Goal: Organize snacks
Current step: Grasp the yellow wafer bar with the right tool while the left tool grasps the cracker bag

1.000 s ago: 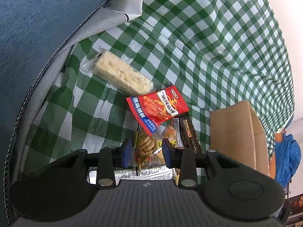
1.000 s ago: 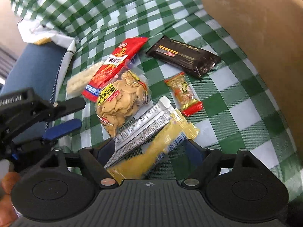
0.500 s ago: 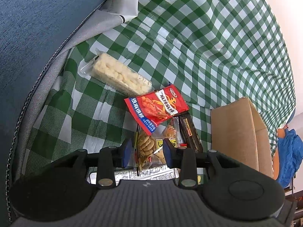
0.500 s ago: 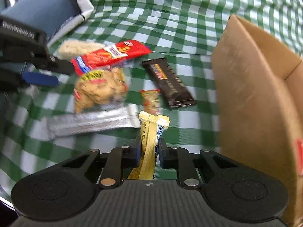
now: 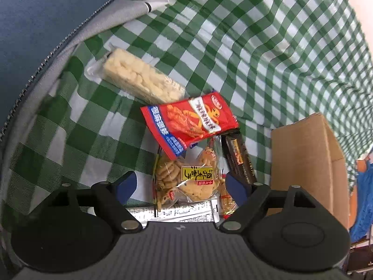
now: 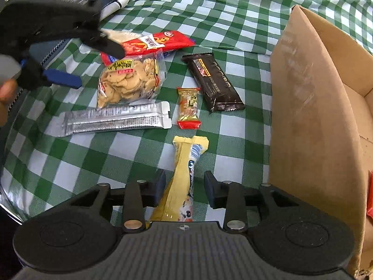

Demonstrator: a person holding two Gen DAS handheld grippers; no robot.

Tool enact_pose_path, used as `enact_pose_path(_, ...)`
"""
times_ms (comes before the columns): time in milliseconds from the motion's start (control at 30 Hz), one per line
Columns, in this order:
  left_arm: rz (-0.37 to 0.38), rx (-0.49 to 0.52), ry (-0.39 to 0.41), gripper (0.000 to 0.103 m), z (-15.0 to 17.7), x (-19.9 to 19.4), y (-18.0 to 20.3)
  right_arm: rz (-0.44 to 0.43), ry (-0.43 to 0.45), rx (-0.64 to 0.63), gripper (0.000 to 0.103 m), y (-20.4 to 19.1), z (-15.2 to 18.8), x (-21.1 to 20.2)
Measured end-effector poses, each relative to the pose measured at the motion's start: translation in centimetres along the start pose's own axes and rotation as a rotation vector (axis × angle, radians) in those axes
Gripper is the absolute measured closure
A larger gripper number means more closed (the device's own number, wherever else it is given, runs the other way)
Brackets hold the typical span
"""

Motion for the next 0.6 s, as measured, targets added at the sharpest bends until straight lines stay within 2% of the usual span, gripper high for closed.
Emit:
enact_pose_path(233, -0.058, -0.012, 0.005, 0.016, 0.2, 2.0, 0.7, -0.007, -0.024, -0.008, 0.068, -0.1, 0.6, 0.6)
enact_pose_path(300, -0.069, 0.005, 0.002, 0.016, 0.4, 2.4, 0.9, -0.012, -0.019, -0.018, 0.077, -0.1, 0.6, 0.5)
enact_pose_path(433, -0.098, 0.045, 0.012, 0.017, 0.8, 2.7, 1.2, -0.015, -0.017, -0.013, 0.084, 0.3, 0.7, 0.4)
enact_pose_path(533, -0.107, 0.063, 0.019, 0.019, 0.9, 2.7, 1.2, -0.019, -0.011, -0.007, 0.084, 0.5, 0.8, 0.3)
enact_pose_path(600, -0.102, 0.081, 0.020, 0.026, 0.9, 2.5, 1.2, -0.023, -0.005, -0.007, 0.084, 0.5, 0.8, 0.1)
Point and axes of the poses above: each gripper's, at about its wrist camera, not at the fingertips, and x roughly the way its jaws point, y to its right, z to its underside, the point moved 9 cm from there along x, roughly the way its jaws point, and after that the axes turned 14 degrees about -x, right-handed, at the moved point
